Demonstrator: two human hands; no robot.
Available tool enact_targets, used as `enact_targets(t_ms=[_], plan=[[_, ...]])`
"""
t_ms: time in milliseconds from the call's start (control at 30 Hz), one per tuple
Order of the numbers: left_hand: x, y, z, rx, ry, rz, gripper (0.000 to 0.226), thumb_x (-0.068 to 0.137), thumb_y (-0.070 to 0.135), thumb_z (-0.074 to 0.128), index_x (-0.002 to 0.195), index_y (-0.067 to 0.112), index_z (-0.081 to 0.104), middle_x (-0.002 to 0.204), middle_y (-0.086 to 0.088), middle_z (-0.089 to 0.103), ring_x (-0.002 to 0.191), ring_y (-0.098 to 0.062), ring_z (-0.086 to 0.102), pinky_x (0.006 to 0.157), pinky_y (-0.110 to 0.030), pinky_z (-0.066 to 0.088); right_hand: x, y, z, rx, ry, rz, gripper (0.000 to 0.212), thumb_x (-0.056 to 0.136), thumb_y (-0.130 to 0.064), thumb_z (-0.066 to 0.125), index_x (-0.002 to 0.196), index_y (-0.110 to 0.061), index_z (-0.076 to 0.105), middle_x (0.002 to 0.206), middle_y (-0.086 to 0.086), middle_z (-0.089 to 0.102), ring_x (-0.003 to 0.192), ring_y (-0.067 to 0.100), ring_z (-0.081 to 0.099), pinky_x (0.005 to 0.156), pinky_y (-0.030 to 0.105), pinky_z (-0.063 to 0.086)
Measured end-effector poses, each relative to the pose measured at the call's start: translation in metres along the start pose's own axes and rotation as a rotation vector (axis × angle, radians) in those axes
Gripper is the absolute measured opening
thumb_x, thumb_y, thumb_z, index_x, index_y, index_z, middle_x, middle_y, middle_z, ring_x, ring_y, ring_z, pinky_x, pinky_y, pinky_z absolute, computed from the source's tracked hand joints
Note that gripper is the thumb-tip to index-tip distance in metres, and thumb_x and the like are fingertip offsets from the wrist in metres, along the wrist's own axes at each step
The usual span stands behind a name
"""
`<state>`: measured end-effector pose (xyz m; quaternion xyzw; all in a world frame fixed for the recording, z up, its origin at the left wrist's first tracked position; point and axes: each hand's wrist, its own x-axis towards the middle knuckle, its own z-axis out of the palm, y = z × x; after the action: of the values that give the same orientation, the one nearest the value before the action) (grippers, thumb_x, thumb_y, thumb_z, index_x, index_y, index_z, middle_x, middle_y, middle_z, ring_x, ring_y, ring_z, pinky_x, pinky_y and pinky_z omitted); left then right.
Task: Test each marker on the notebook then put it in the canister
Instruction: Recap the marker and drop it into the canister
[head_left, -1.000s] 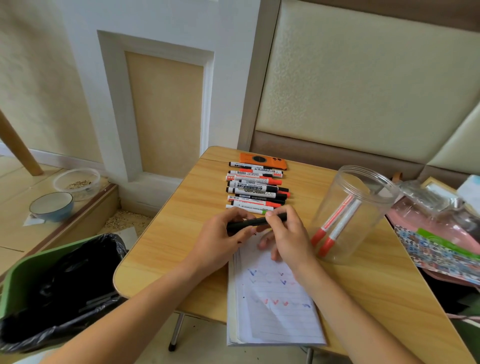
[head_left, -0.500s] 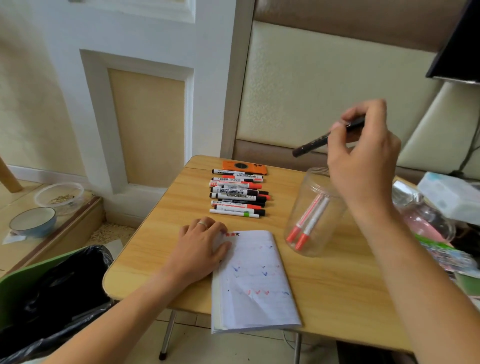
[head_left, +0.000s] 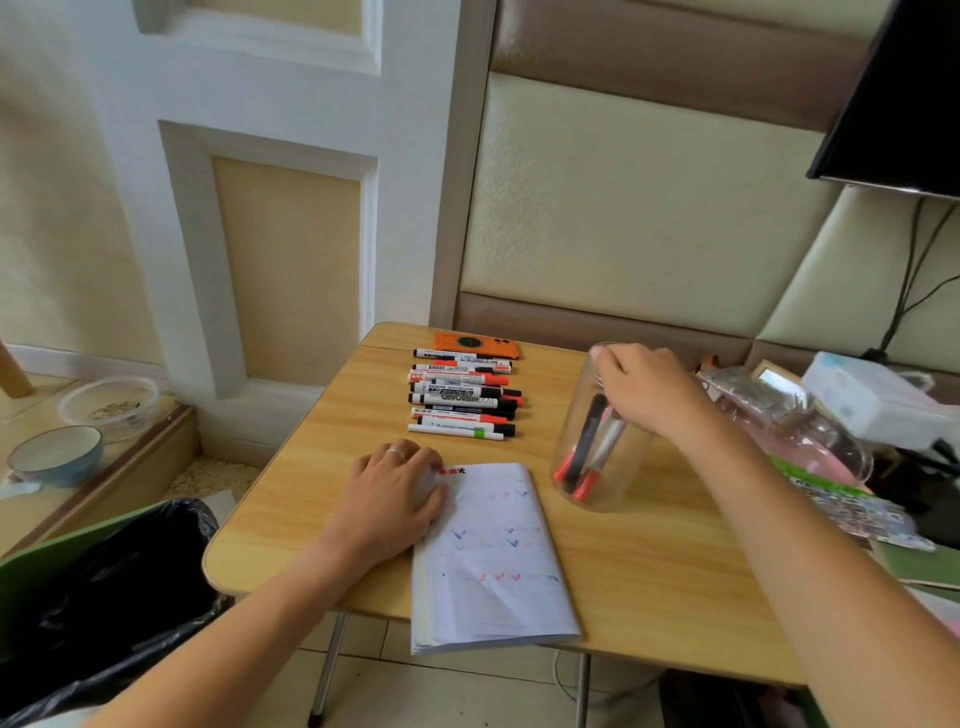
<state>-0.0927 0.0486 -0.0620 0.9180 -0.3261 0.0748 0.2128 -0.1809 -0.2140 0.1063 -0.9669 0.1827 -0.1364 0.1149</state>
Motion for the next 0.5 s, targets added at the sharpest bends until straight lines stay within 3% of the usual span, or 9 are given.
enact_targets(t_ms=[100,200,300,400,500], plan=[[0.0,0.0,0.001,-0.001,0.025,0.003,0.056,0.085,0.064,0.022,0.122,0.037,0.054,0.126,0.008,0.053,0.116,-0.014,0.047,0.102,-0.037,0.033,0.001,0.003,0.002,-0.005,0.033,-0.015,0.047,0.103,-0.049,0.022,0.069,-0.031,0.049,0.091,0.012,0.074,0.092,0.035,0.067,0.087,0.046,0.056],[0.0,-0.001,0.002,-0.002,0.024,0.003,0.054,0.086,0.063,0.022,0.122,0.037,0.054,0.125,0.008,0.052,0.115,-0.014,0.047,0.102,-0.037,0.033,0.004,0.005,0.005,0.019,0.097,-0.027,0.043,0.104,-0.047,0.03,0.073,-0.028,0.053,0.083,0.008,0.068,0.084,0.033,0.065,0.07,0.039,0.051],[0.0,-0.002,0.002,0.005,0.013,0.005,0.052,0.087,0.063,0.023,0.123,0.038,0.052,0.126,0.009,0.051,0.117,-0.013,0.045,0.104,-0.037,0.032,0.0,-0.005,0.009,0.068,0.357,-0.121,0.018,0.104,-0.026,0.05,0.092,-0.016,0.06,0.088,0.004,0.064,0.078,0.026,0.059,0.064,0.036,0.046],[0.001,-0.003,0.002,-0.007,0.011,0.001,0.046,0.089,0.06,0.028,0.123,0.039,0.051,0.126,0.01,0.049,0.118,-0.012,0.045,0.105,-0.036,0.03,-0.01,-0.028,0.016,0.108,0.627,-0.305,0.006,0.097,-0.011,0.055,0.095,-0.011,0.06,0.092,0.004,0.062,0.075,0.024,0.056,0.062,0.034,0.044],[0.002,-0.004,0.003,-0.035,0.013,0.002,0.044,0.09,0.059,0.03,0.122,0.039,0.051,0.127,0.01,0.048,0.12,-0.012,0.044,0.106,-0.036,0.029,-0.01,-0.049,0.038,0.114,0.533,-0.425,0.008,0.097,-0.01,0.055,0.096,-0.013,0.061,0.092,0.001,0.062,0.077,0.02,0.055,0.063,0.032,0.043]])
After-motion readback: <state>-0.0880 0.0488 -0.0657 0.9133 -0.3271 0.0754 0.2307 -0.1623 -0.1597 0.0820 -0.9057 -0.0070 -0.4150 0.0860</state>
